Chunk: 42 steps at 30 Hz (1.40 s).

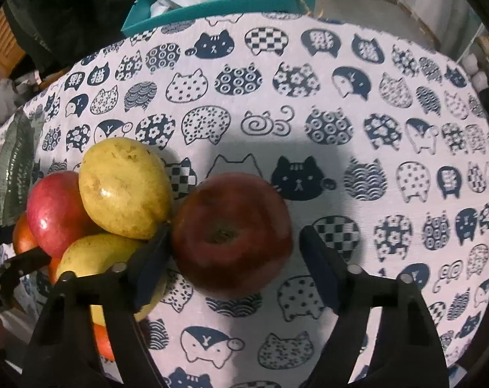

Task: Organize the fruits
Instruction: 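Close the left tool on the orange while the right tool grasps the red apple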

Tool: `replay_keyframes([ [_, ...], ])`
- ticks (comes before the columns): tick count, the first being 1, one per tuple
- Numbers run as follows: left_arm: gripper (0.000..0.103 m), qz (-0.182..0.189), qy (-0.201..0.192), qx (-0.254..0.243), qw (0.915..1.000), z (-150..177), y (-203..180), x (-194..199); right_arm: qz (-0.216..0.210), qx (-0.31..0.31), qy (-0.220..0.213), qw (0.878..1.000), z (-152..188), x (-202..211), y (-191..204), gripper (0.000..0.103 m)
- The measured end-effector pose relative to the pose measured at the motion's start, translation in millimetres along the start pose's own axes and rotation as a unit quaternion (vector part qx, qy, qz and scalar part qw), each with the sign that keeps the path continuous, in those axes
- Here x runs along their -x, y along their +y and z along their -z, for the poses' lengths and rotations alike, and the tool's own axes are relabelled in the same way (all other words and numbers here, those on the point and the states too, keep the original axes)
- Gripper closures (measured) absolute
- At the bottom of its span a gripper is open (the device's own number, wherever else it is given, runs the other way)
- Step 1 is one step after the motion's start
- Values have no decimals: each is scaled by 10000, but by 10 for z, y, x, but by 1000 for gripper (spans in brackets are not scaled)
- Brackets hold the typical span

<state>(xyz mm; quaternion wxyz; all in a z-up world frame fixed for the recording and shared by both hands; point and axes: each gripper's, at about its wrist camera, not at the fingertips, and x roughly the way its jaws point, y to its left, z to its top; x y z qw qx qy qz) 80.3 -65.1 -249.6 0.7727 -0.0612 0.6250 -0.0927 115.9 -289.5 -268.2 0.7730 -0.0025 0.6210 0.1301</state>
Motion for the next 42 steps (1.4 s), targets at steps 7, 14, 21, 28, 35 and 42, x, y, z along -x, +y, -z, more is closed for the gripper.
replay_keyframes([
  [7,40,-142,-70,-46,9999,26,37,46,126,-33,58,9999,-25,-58,21,32],
  [14,40,-209,-274,-11,9994,57,90,192,587,109,-447,9972,90,148,119,32],
  [21,40,-323,-616,-98,9975,81,63,422,703,169,-864,9936,137,453,206,32],
  [28,40,-466,-1149,-212,9921,74,29,788,746,224,-1291,9886,163,885,319,32],
  [35,41,-502,-1541,-219,9865,90,9,1136,663,272,-1707,9827,166,1261,462,32],
  [42,41,-533,-1923,-232,9796,171,26,1494,584,407,-2091,9753,164,1621,666,32],
])
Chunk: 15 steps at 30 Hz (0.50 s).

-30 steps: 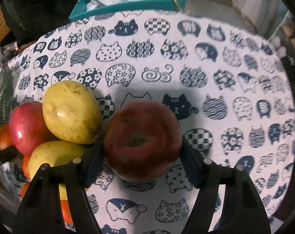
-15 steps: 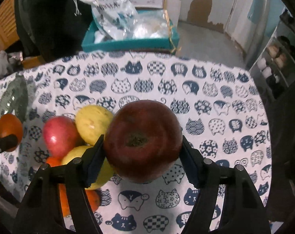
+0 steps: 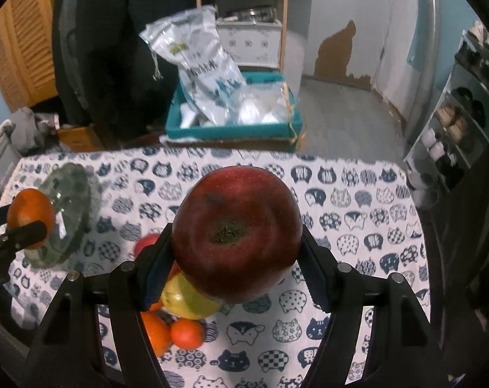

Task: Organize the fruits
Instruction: 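Close the left tool on the orange while the right tool grasps the red apple, then carry the orange and red apple with both tools over the green bowl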

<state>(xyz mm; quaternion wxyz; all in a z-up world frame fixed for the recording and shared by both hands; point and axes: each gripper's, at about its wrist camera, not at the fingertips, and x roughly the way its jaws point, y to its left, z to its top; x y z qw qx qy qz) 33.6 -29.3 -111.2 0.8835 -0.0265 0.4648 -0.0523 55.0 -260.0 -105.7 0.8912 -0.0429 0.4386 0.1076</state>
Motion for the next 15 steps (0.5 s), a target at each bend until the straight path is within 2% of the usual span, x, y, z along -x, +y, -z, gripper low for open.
replay_keyframes([
  [15,41,-154,-485,303,9982,-106,347,460,-384,245,-485,9978,-254,399,454,32],
])
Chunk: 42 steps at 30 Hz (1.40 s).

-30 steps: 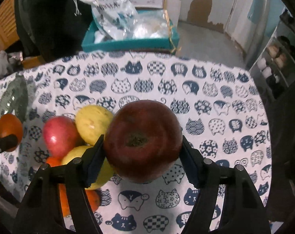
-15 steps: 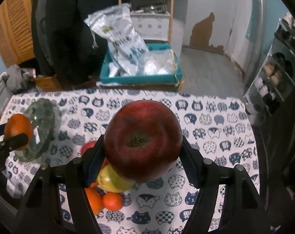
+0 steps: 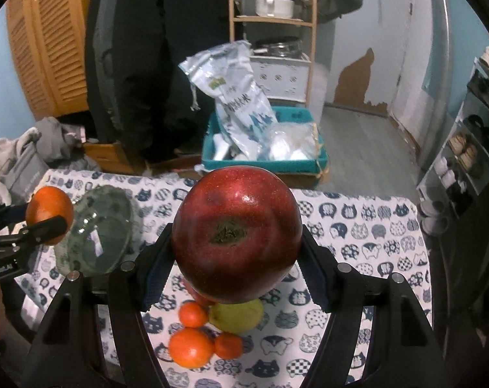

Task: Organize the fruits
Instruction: 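Carry the orange and red apple with both tools over the green bowl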

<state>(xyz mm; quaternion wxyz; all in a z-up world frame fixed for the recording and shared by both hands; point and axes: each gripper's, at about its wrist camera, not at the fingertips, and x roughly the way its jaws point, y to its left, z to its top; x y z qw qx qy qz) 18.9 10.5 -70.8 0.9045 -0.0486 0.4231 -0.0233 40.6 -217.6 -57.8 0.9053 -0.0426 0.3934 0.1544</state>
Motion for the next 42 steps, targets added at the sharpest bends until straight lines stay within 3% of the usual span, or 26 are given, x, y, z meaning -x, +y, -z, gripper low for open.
replay_keyframes([
  [6,40,-164,-202,44,9997,-30,168,131,-112,138,-88,9998,-107,25,231,32],
  [16,41,-257,-211,415,9986,-30,602,224,-379,347,11,9987,-234,-91,685,32],
  [23,40,-580,-225,494,9968,10,892,229,-673,513,163,9963,-325,-300,1107,32],
  [31,40,-749,7,771,9942,121,1296,59,-909,606,589,9923,-309,-738,1537,32],
  [42,40,-805,664,1216,9871,406,1805,-552,-1031,763,1385,9820,-68,-1459,1981,32],
])
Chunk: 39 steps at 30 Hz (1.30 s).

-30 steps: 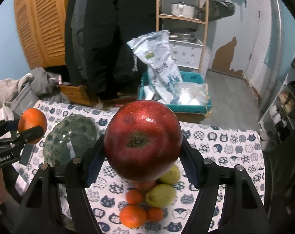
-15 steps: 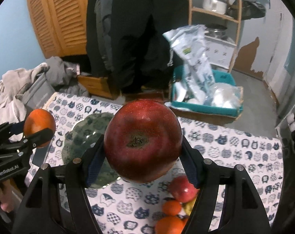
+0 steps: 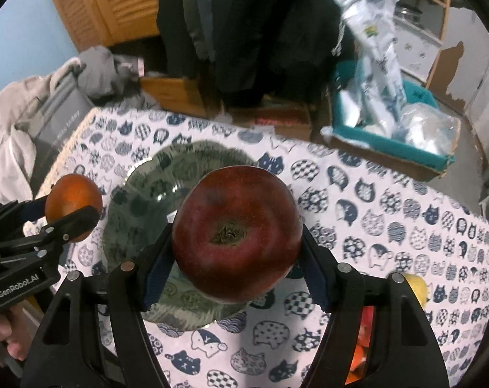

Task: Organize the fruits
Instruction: 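Carry the orange and red apple with both tools over the green bowl, then lower both fruits into the bowl and open both tools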

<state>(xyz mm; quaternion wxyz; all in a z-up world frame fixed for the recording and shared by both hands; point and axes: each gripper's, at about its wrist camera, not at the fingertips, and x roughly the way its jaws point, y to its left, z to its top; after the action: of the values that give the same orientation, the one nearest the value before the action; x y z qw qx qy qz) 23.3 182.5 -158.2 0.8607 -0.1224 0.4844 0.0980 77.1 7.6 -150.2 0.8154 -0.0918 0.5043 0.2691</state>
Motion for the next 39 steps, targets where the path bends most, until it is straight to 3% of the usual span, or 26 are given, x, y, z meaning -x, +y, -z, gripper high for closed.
replay_keyframes([
  [14,40,42,741,22,9972,162,215,-674,-76,157,722,9972,-12,-726,144,32],
  [29,40,65,1365,-301,9902,337,110,-1050,-124,145,980,9950,69,-939,132,31],
  [33,36,92,1301,-267,9911,321,96,-1019,-155,48,1033,9945,77,-982,104,31],
  [35,22,65,1165,-245,9929,301,91,-961,-194,11,1052,9943,72,-994,102,31],
  [39,21,44,1035,-213,9944,265,129,-858,-304,-67,1098,9935,61,-1025,110,31],
])
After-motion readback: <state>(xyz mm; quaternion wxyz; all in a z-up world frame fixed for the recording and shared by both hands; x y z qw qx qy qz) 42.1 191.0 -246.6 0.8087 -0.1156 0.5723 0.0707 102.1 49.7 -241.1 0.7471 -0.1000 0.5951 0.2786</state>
